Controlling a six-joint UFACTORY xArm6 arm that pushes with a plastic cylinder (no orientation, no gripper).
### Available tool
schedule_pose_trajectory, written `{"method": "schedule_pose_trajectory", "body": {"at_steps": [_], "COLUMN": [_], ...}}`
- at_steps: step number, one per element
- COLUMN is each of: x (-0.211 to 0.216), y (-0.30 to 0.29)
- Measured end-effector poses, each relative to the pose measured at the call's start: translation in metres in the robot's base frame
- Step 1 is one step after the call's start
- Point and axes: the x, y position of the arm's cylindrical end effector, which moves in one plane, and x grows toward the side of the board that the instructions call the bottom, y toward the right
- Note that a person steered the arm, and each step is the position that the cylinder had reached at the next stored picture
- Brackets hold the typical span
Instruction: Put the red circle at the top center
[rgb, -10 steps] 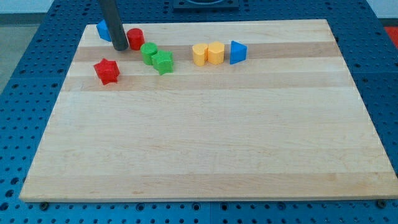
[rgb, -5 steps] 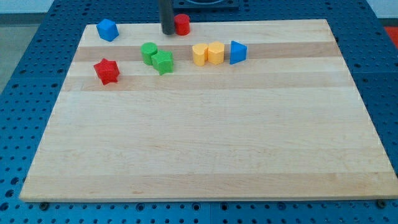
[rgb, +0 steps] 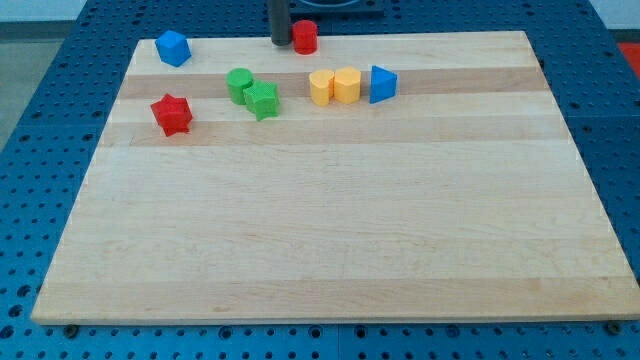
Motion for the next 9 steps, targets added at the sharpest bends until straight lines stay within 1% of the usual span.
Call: {"method": "schedule_pose_trajectory", "body": {"at_steps": [2, 3, 4, 5, 6, 7, 9], "x": [0.01, 0.012, 0.035, 0.058, 0.025, 0.0, 0.01], "y": [0.034, 0.034, 0.04, 0.083, 0.136, 0.142, 0.107]}}
